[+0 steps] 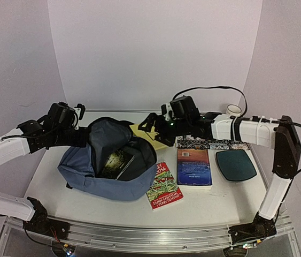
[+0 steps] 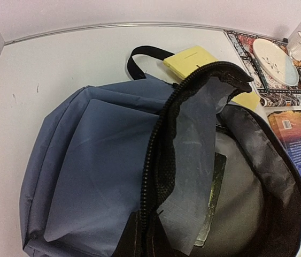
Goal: Pack the student bag
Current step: Place the book in the largest pocket of the bag, then grab the book from the center of the board.
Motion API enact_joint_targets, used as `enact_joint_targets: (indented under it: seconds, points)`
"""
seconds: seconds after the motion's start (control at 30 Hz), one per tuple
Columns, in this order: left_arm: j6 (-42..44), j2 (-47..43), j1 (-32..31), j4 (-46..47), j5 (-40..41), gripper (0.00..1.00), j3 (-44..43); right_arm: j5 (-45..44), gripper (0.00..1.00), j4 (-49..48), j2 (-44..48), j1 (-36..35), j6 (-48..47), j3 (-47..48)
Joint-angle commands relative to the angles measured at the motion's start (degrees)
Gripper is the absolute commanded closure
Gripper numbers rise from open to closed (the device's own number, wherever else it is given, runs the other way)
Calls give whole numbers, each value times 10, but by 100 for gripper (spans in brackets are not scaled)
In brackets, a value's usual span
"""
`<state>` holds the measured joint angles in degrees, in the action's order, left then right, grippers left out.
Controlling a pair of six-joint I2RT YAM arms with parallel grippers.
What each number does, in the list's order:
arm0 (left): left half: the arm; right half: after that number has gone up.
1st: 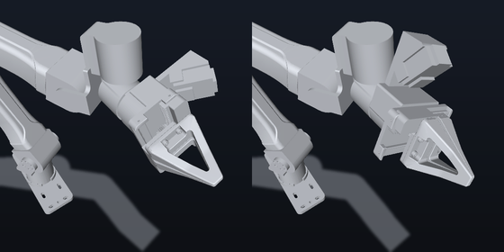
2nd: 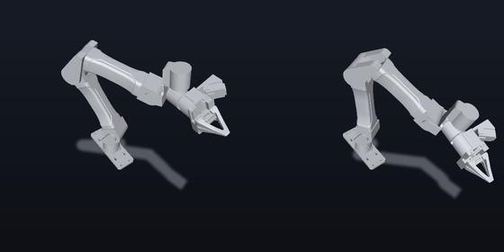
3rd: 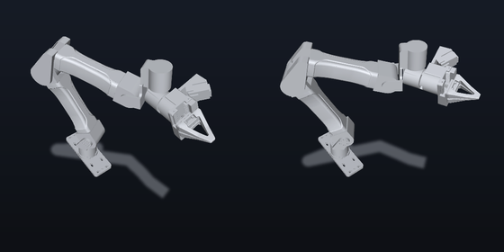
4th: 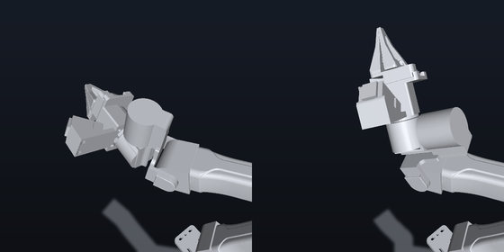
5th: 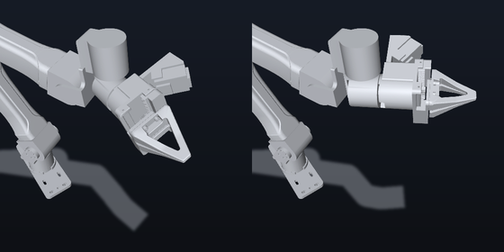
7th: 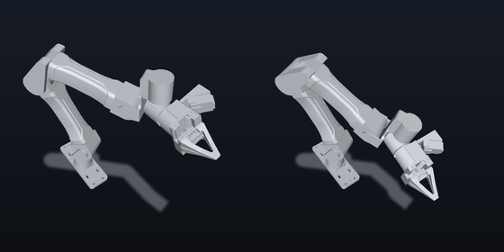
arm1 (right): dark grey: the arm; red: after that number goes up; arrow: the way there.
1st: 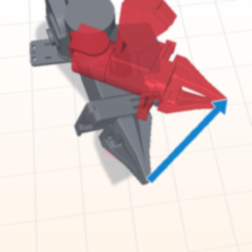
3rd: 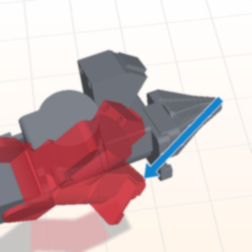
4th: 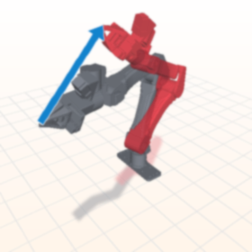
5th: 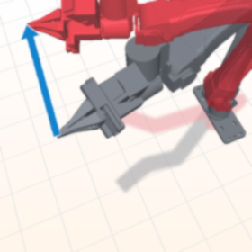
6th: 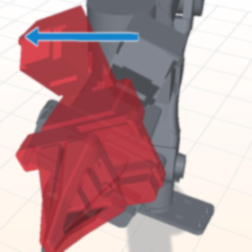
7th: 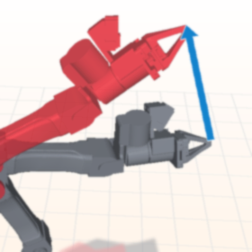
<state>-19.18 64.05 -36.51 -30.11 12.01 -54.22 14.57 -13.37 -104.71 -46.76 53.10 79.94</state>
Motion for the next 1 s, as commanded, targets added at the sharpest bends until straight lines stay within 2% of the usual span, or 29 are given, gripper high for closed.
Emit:
enact_joint_targets:
  seconds: [0.0,0.23,0.43,0.97]
  points:
    - [5,-15,11,11,45,100,-5,-82,2,-4,38,33,18,-53]
    - [25,-17,24,-17,84,100,-19,-127,3,-32,5,56,49,-86]
    - [37,-18,28,-21,81,100,-29,-145,12,-119,-55,70,134,-122]
    - [47,-11,28,-21,61,100,-40,-110,24,-266,-182,93,241,-120]
